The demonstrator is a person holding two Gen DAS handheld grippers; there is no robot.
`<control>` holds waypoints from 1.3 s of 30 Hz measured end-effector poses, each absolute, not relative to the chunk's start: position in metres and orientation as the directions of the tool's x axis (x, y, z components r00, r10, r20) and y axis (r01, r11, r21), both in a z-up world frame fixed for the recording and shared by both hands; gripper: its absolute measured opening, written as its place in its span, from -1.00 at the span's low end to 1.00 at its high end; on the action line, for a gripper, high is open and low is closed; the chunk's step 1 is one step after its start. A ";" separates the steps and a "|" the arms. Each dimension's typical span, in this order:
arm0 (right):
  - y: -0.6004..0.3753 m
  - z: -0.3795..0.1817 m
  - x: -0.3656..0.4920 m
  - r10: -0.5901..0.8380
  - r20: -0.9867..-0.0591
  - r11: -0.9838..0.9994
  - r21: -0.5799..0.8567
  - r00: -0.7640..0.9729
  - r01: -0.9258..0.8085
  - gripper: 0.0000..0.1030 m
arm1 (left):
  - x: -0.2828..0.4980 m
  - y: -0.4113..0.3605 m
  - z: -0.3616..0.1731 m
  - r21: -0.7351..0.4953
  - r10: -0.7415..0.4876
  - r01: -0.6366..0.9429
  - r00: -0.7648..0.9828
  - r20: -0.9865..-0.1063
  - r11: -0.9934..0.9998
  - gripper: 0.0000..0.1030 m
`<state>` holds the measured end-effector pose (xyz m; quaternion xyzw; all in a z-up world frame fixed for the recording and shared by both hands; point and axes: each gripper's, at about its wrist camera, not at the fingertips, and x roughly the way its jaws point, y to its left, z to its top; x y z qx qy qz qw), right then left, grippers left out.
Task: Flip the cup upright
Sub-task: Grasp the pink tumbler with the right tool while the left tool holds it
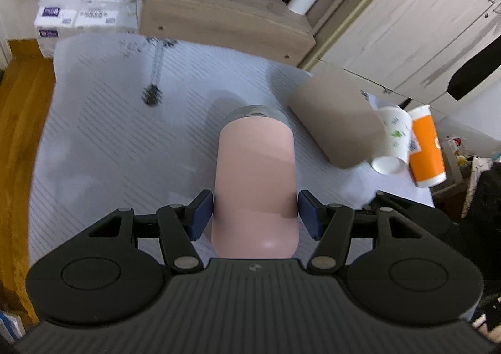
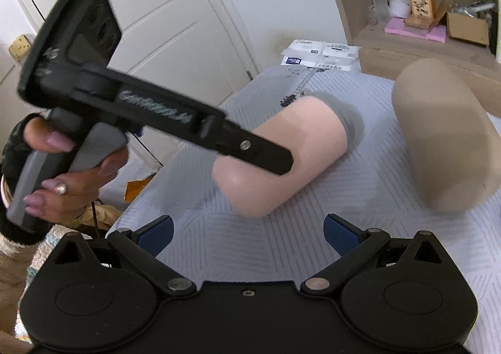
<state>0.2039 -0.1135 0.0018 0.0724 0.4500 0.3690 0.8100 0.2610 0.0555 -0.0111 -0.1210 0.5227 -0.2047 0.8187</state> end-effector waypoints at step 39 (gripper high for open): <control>-0.153 -0.012 0.187 0.556 -0.775 0.803 0.407 0.300 -0.435 0.69 | 0.204 -0.002 -0.025 -0.597 -0.642 0.249 0.185 -0.744 0.763 0.46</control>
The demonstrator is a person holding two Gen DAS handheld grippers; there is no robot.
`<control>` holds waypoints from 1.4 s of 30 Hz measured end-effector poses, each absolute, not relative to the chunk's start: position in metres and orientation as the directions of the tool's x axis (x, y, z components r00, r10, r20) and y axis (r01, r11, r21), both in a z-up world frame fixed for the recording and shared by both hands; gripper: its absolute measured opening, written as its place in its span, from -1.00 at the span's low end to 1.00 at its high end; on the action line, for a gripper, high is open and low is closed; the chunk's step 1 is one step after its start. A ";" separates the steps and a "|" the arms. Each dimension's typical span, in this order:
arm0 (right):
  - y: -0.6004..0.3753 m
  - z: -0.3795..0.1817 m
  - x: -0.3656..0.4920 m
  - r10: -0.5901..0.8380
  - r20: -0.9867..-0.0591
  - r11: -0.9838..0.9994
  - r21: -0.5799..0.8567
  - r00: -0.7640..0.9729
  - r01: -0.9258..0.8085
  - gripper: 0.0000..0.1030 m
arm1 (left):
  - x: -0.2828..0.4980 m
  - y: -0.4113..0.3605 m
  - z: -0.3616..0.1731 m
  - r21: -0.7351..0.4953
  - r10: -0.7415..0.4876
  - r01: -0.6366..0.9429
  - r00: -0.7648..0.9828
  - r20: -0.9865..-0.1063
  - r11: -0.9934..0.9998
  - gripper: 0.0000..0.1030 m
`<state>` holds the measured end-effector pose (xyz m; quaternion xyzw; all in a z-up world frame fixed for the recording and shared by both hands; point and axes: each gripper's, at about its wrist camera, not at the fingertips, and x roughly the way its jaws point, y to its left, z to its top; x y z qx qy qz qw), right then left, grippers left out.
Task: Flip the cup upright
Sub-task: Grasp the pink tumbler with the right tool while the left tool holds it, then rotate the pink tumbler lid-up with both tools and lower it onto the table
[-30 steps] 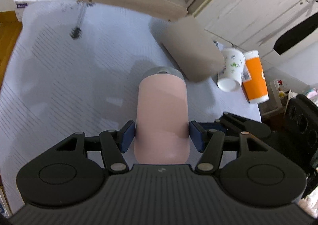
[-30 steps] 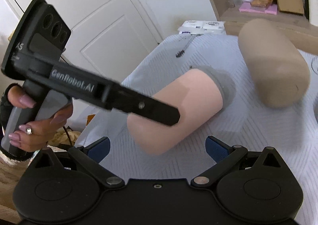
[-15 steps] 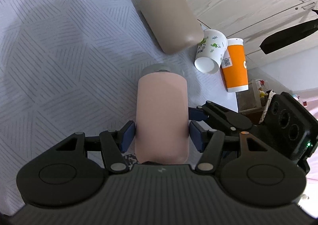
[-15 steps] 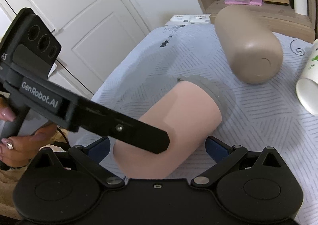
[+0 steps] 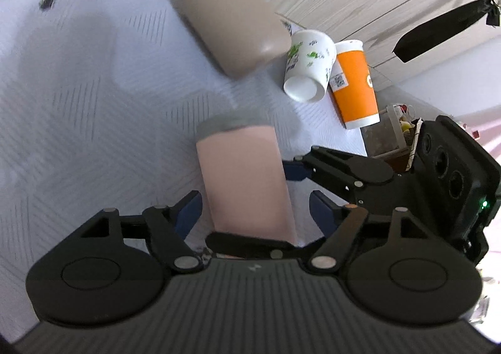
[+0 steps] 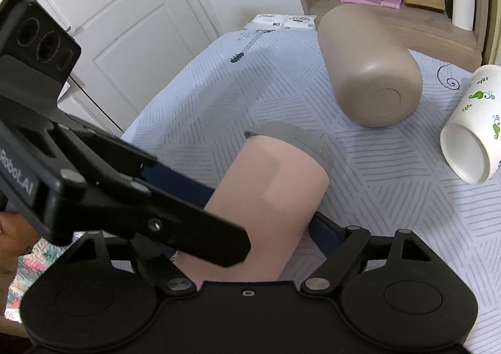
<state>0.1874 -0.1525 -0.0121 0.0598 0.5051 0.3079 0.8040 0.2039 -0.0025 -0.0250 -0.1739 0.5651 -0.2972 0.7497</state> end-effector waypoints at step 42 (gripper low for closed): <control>-0.173 0.047 0.107 0.521 -0.648 0.834 0.247 0.556 -0.493 0.49 | 0.137 -0.021 0.023 -0.274 -0.672 0.670 0.453 -0.586 0.690 0.14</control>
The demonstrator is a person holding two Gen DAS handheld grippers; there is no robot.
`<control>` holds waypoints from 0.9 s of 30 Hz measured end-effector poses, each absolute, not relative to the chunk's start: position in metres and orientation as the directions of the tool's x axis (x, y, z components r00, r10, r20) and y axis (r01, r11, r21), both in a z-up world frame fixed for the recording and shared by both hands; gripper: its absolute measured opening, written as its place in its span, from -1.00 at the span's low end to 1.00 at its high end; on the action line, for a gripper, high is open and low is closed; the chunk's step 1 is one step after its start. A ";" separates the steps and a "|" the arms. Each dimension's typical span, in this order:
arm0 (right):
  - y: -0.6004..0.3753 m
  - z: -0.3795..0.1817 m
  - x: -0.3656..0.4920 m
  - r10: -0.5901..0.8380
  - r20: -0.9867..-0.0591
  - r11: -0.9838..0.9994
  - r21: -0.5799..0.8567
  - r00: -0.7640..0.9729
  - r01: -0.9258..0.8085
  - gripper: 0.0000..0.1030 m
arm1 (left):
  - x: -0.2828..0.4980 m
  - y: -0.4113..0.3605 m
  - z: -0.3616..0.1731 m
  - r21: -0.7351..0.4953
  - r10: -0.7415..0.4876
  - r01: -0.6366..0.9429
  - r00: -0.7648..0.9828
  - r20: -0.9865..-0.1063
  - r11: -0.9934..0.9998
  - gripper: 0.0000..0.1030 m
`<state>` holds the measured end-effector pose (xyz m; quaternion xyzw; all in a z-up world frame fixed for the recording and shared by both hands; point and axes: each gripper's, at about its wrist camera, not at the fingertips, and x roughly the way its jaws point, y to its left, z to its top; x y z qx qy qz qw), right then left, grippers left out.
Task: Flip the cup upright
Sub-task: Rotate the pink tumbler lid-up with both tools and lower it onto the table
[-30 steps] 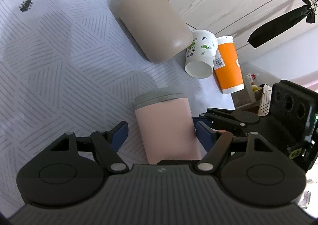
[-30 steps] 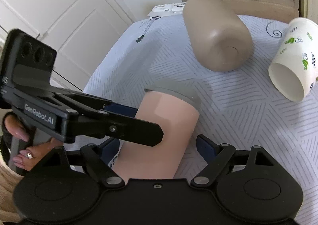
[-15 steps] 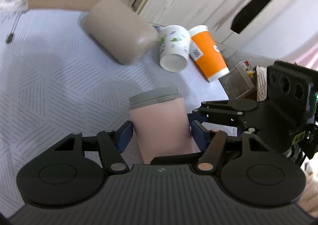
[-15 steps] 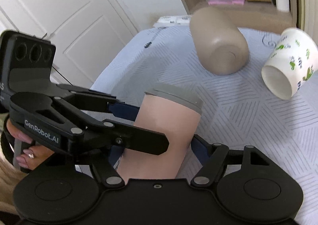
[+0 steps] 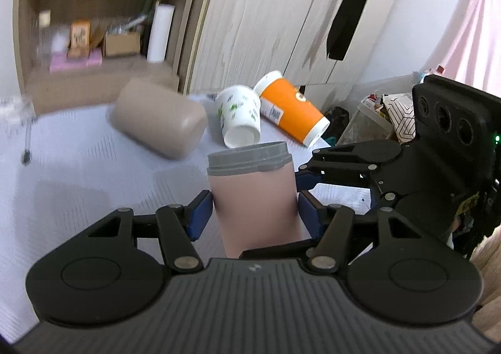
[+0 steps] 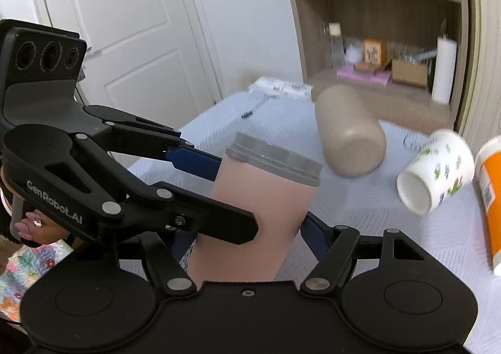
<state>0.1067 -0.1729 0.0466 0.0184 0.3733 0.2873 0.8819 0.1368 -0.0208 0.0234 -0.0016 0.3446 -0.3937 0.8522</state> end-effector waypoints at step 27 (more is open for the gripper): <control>-0.166 0.025 0.134 0.357 -0.537 0.865 -0.120 0.764 -0.488 0.36 | 0.154 -0.038 0.010 -0.160 -0.667 0.694 0.561 -0.490 0.702 0.10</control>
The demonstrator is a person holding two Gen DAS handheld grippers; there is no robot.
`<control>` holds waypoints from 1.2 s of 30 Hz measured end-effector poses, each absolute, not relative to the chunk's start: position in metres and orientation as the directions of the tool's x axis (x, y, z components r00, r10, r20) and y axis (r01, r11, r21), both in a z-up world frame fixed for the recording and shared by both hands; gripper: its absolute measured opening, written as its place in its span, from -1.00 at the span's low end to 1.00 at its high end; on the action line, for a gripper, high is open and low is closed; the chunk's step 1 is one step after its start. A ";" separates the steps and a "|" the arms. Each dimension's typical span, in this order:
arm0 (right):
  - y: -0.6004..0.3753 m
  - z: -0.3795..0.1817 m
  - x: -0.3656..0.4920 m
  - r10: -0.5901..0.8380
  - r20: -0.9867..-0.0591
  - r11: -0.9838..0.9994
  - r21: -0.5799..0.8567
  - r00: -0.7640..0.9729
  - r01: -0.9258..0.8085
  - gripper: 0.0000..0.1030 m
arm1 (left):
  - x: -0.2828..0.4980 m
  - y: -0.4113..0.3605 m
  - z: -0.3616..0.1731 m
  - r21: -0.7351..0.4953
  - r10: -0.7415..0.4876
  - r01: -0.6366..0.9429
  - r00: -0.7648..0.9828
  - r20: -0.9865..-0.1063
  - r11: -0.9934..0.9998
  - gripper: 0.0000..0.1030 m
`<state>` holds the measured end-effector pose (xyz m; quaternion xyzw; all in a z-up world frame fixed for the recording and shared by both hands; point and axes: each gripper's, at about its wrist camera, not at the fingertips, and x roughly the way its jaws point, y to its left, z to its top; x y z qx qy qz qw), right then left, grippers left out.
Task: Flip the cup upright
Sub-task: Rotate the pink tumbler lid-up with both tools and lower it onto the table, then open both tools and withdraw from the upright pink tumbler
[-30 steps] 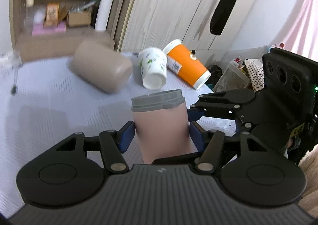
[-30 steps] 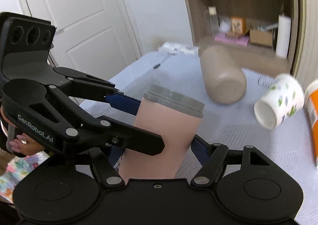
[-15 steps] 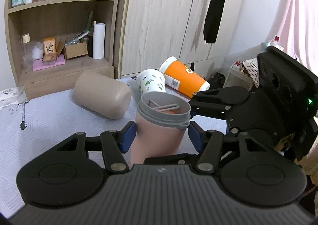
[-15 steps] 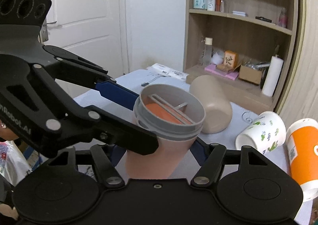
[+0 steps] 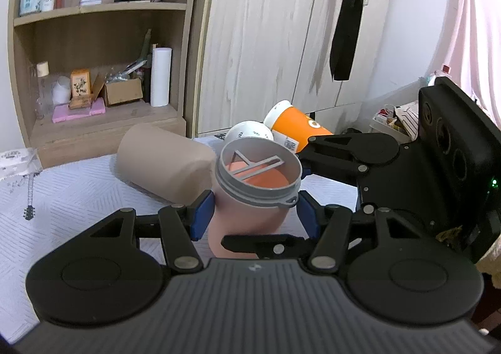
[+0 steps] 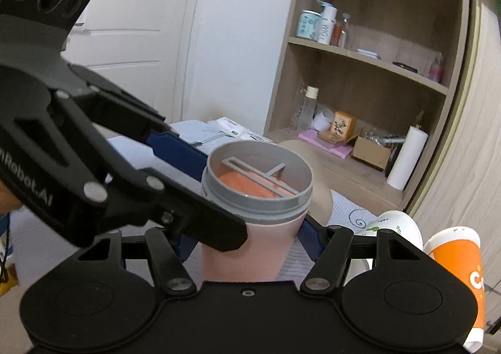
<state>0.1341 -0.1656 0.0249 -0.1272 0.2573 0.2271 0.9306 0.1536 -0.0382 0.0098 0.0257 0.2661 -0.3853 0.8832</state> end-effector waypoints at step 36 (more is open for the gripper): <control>-0.181 0.017 0.127 0.348 -0.536 0.897 -0.049 0.769 -0.440 0.75 | 0.144 -0.041 0.004 -0.179 -0.606 0.615 0.607 -0.514 0.768 0.25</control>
